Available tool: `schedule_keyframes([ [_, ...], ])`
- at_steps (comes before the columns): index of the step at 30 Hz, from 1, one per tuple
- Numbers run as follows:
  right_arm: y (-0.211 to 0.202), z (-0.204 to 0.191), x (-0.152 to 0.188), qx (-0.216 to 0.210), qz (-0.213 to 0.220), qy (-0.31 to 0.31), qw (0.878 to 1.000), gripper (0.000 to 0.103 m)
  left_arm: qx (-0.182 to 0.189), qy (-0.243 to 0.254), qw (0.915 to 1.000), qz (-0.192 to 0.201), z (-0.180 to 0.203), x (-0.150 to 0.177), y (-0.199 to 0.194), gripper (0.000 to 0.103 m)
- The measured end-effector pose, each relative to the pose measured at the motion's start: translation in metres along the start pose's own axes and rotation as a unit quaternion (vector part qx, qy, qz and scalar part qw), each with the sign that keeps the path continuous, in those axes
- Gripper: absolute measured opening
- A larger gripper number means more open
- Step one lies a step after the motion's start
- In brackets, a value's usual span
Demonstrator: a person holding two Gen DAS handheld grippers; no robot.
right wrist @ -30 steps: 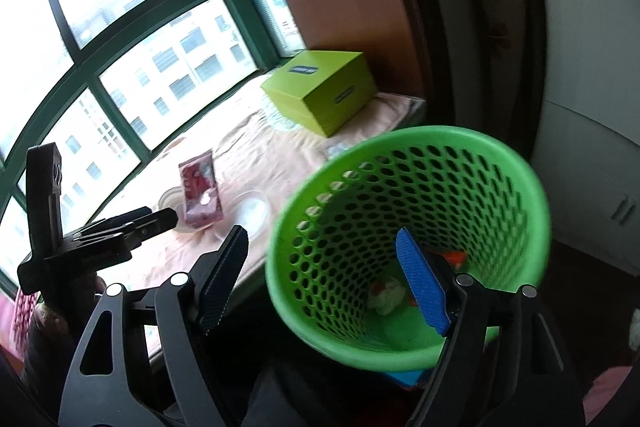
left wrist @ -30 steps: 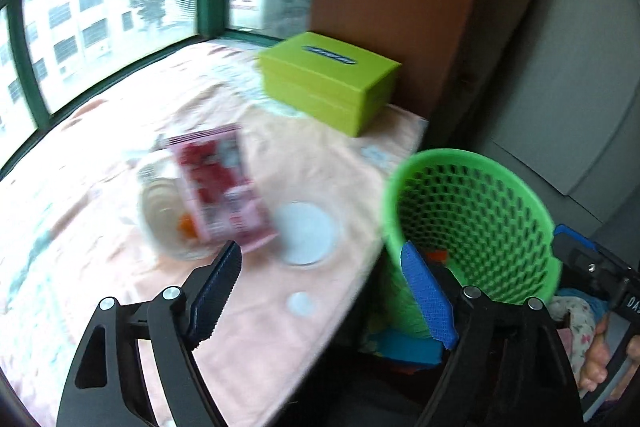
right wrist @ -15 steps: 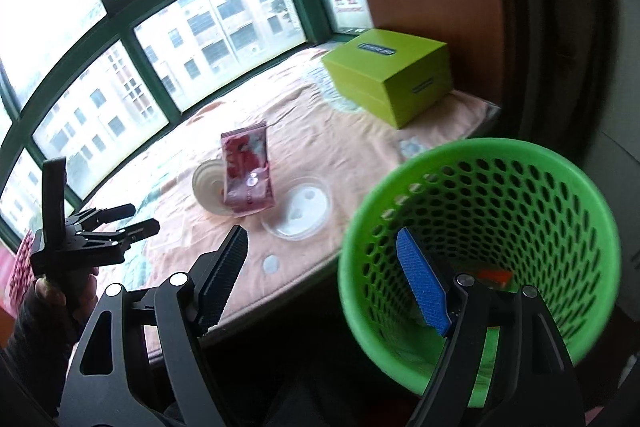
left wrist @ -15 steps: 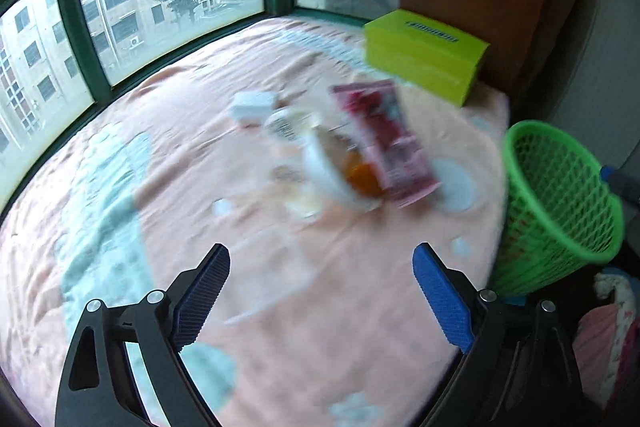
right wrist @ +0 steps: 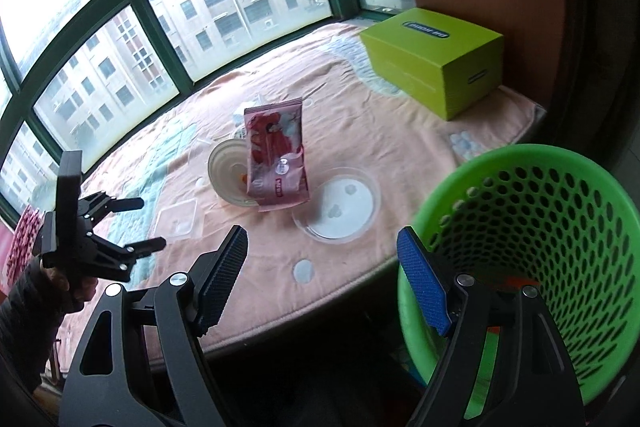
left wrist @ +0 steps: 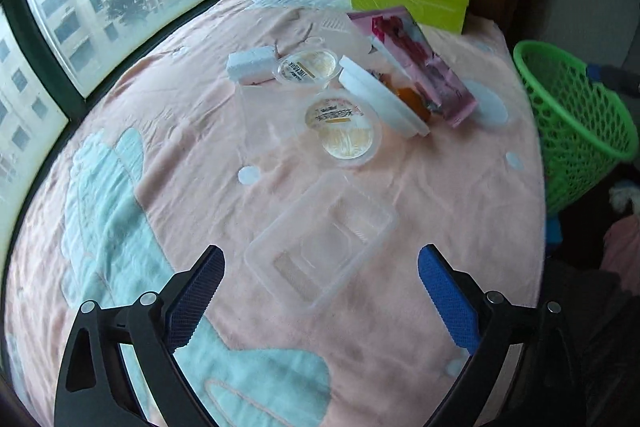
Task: Collect trash
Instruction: 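Grasp the clear plastic tray with the left gripper while the right grasps the pink packet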
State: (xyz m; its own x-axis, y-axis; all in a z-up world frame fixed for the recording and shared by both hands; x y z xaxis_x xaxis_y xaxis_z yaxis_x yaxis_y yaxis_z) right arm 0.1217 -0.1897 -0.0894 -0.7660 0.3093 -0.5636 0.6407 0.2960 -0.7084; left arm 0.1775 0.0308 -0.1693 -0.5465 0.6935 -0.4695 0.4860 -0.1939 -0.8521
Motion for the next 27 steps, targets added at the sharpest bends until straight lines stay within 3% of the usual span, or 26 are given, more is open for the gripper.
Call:
schedule_keyframes([
  [12, 0.038, -0.025, -0.007, -0.009, -0.033, -0.022, 0.999, 0.077, 0.048, 0.08, 0.9955, -0.018, -0.001, -0.002, 0.027, 0.094],
  [23, 0.076, -0.046, -0.027, -0.04, -0.062, -0.014, 0.997, 0.077, 0.075, 0.089, 0.993, -0.024, -0.002, 0.001, 0.046, 0.093],
  [26, 0.089, -0.052, -0.034, -0.04, -0.067, -0.015, 0.997, 0.077, 0.085, 0.083, 0.9926, -0.029, 0.001, 0.005, 0.048, 0.075],
  [27, 0.092, -0.054, -0.036, -0.04, -0.067, -0.017, 0.997, 0.077, 0.087, 0.078, 0.9927, -0.031, 0.001, 0.006, 0.049, 0.074],
])
Point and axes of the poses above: each gripper's, at about its wrist camera, not at the fingertips, and y roughly the way its jaws point, z to its right, x to its underside, the point moved 9 cm from there along y, roughly the way its jaws point, and after that the axes turned 15 degrees about y, right-handed, at the moved point
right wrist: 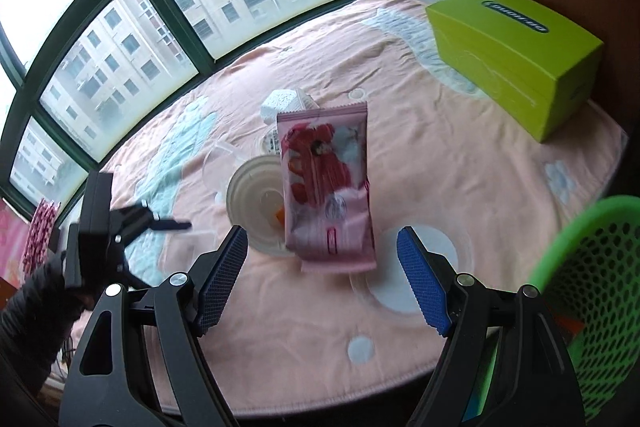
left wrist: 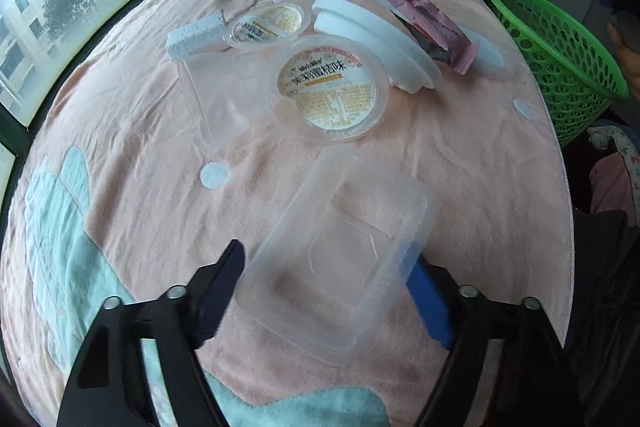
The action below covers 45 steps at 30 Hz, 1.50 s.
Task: Collect trash
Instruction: 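Grasp the clear plastic tray with the left gripper while the right grasps the pink packet, then carry both items over the green basket and open both grippers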
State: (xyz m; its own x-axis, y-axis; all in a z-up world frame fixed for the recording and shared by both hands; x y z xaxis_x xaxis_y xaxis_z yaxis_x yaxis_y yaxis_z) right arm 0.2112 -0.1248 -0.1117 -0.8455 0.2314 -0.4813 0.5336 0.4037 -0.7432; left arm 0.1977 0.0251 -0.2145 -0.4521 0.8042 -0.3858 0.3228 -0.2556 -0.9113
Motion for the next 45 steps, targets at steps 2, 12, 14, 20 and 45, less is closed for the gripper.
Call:
schedule_keyframes([
  [2, 0.009, -0.002, -0.005, 0.008, 0.001, -0.005, 1.0, 0.079, 0.001, -0.008, 1.0, 0.003, 0.002, 0.002, 0.0, 0.071],
  [12, 0.053, -0.009, -0.012, 0.034, -0.011, -0.025, 0.999, 0.082, 0.007, -0.042, 0.999, 0.013, 0.016, 0.007, -0.01, 0.059],
  [14, 0.059, -0.009, -0.011, 0.04, -0.012, -0.028, 0.999, 0.082, 0.009, -0.049, 0.9986, 0.019, 0.019, 0.006, -0.014, 0.059],
  [20, 0.071, -0.003, -0.011, 0.055, -0.015, -0.028, 0.998, 0.07, 0.009, -0.084, 0.996, 0.028, 0.027, 0.008, -0.021, 0.058],
  [45, -0.057, 0.029, -0.002, 0.022, 0.086, 0.02, 0.996, 0.058, -0.021, -0.148, 0.9829, 0.108, 0.058, -0.03, -0.086, 0.058],
])
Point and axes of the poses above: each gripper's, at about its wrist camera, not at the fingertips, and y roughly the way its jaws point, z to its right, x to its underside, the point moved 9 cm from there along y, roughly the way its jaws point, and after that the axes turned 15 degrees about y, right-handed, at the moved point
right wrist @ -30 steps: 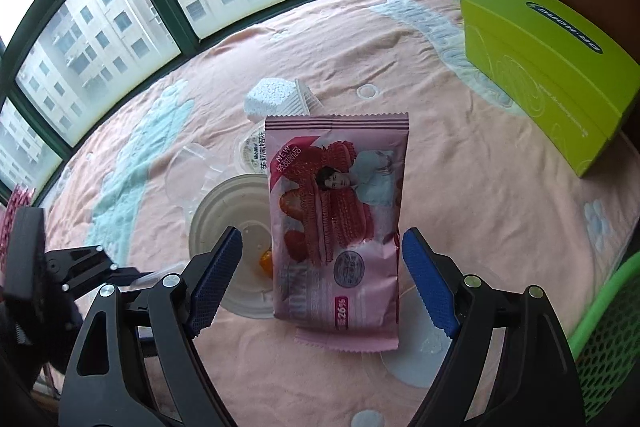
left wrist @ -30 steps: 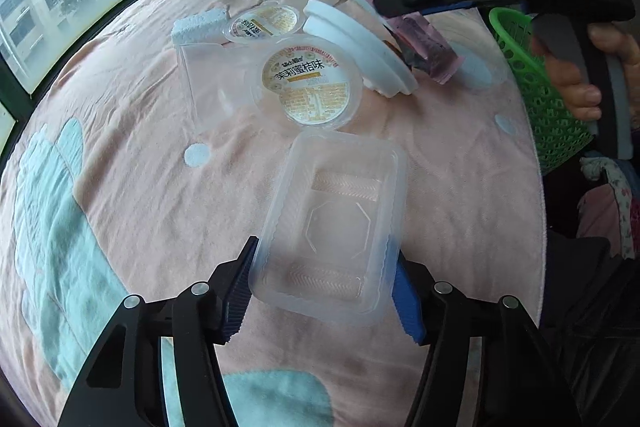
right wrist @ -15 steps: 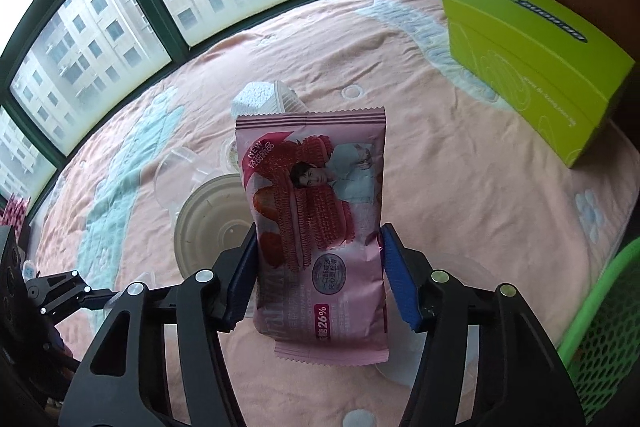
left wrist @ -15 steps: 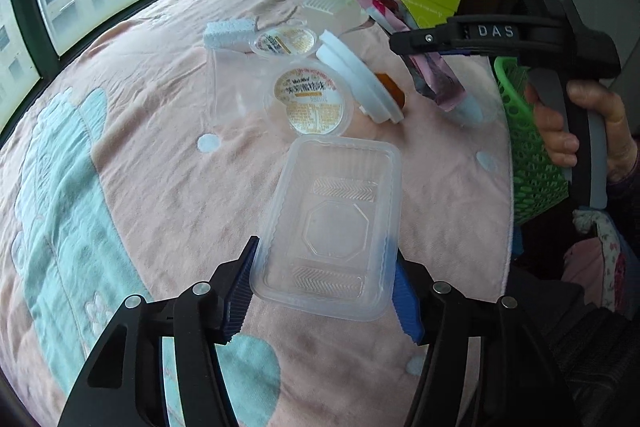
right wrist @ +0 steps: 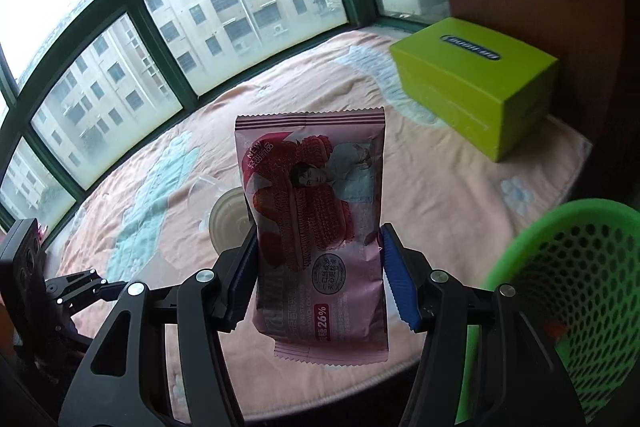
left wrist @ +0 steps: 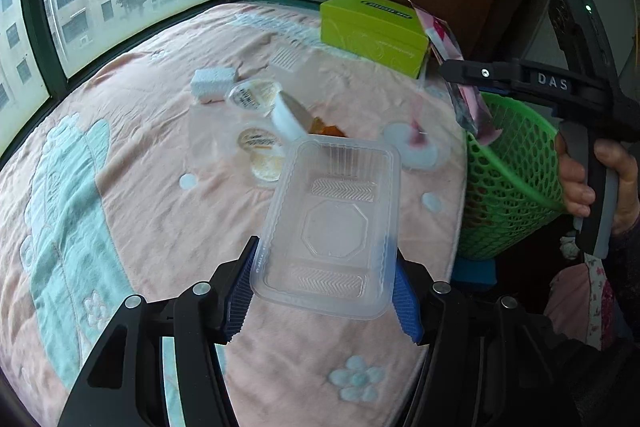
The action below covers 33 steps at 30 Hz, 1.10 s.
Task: Collect trash
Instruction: 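Carry both items over the green basket and open both grippers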
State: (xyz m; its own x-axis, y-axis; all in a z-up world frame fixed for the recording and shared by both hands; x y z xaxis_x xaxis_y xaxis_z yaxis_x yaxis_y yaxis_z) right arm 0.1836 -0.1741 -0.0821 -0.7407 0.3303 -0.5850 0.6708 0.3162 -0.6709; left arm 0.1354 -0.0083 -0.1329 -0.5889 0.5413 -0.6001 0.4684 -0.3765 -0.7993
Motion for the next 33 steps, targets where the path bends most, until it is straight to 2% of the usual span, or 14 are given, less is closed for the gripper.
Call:
schedule_keyframes([
  [7, -0.048, 0.036, 0.007, 0.02, 0.028, 0.02, 0.999, 0.058, 0.022, 0.013, 0.9995, 0.016, 0.039, -0.025, 0.003, 0.058],
  [16, -0.099, 0.097, 0.017, 0.077, 0.062, 0.05, 0.994, 0.058, 0.059, 0.044, 0.9965, 0.041, 0.103, -0.068, 0.012, 0.058],
  [29, -0.14, 0.172, 0.025, 0.127, 0.081, 0.115, 0.982, 0.061, 0.097, 0.084, 0.9905, 0.048, 0.169, -0.114, 0.029, 0.058],
  [33, -0.146, 0.185, 0.025, 0.136, 0.087, 0.123, 0.979, 0.068, 0.104, 0.092, 0.989, 0.051, 0.181, -0.127, 0.031, 0.058],
])
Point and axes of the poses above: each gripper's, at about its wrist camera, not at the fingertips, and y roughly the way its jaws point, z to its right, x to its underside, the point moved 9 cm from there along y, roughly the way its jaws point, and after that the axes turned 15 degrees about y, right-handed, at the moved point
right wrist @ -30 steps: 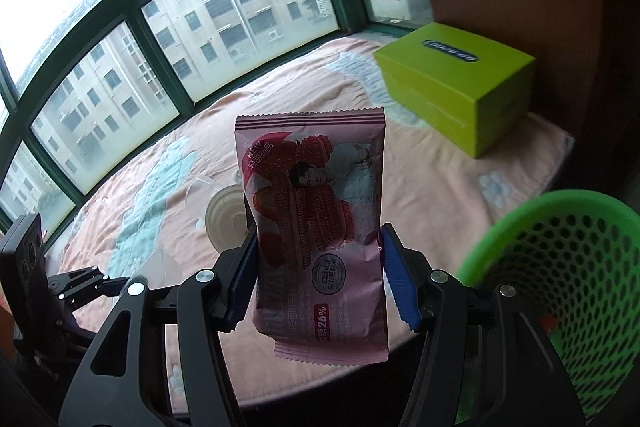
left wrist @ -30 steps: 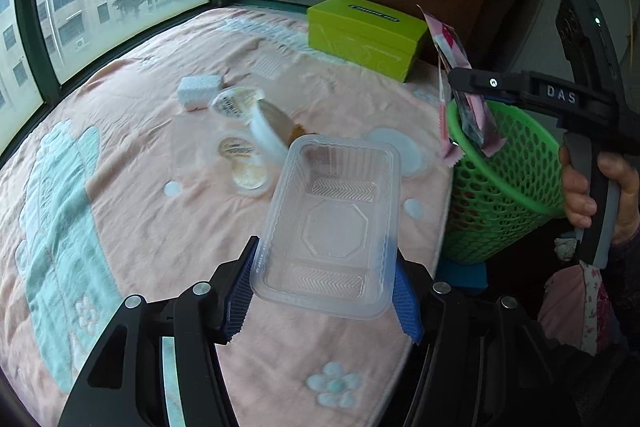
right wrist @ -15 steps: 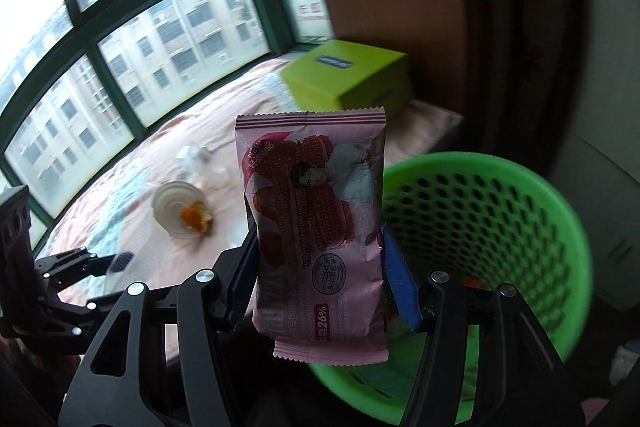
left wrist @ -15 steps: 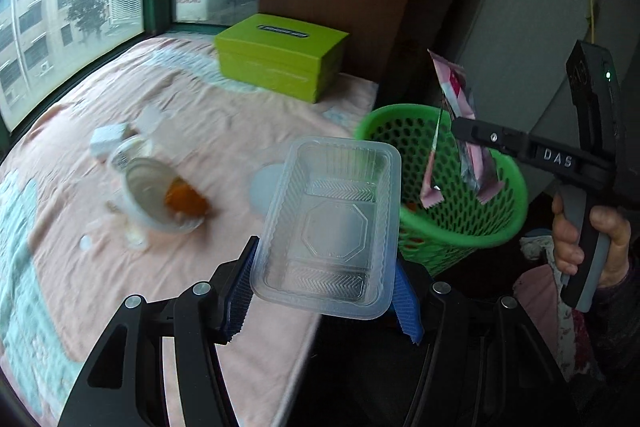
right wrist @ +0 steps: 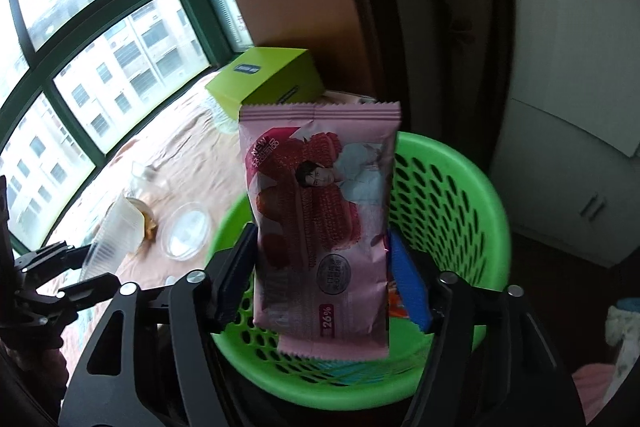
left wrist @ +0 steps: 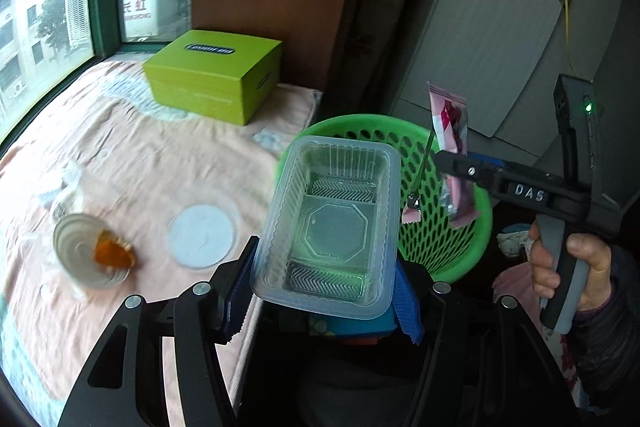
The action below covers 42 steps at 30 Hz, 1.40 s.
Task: Collect trash
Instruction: 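Carry both items over the green basket and open both grippers, then grasp the white plastic lid rim with the left gripper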
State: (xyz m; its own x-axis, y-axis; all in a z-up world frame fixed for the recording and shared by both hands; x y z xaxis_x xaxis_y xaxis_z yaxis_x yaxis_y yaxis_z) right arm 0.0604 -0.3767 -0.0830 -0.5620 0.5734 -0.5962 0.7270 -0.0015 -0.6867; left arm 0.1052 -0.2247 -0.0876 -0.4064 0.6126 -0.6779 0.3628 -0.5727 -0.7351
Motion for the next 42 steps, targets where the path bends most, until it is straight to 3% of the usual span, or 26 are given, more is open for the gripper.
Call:
schedule_keyframes([
  [6, -0.002, 0.016, -0.002, 0.003, 0.004, 0.015, 1.0, 0.08, 0.007, -0.003, 1.0, -0.001, 0.006, -0.017, 0.013, 0.058],
  [25, -0.027, 0.031, -0.01, -0.021, 0.027, 0.042, 0.999, 0.083, 0.048, -0.002, 0.9984, -0.031, 0.044, -0.041, 0.076, 0.058],
  [29, -0.028, 0.033, -0.009, -0.024, 0.026, 0.046, 0.998, 0.083, 0.055, -0.003, 0.9978, -0.037, 0.051, -0.041, 0.085, 0.067],
  [30, -0.029, 0.033, -0.008, -0.025, 0.026, 0.047, 0.998, 0.083, 0.052, -0.004, 0.9979, -0.037, 0.051, -0.04, 0.086, 0.071],
  [34, -0.027, 0.029, -0.007, -0.031, 0.021, 0.045, 0.998, 0.083, 0.044, -0.011, 0.9985, -0.032, 0.047, -0.037, 0.079, 0.071],
  [42, -0.02, -0.003, 0.003, -0.054, 0.006, 0.021, 0.998, 0.083, -0.017, -0.045, 0.9986, -0.022, 0.003, -0.018, 0.046, 0.071],
])
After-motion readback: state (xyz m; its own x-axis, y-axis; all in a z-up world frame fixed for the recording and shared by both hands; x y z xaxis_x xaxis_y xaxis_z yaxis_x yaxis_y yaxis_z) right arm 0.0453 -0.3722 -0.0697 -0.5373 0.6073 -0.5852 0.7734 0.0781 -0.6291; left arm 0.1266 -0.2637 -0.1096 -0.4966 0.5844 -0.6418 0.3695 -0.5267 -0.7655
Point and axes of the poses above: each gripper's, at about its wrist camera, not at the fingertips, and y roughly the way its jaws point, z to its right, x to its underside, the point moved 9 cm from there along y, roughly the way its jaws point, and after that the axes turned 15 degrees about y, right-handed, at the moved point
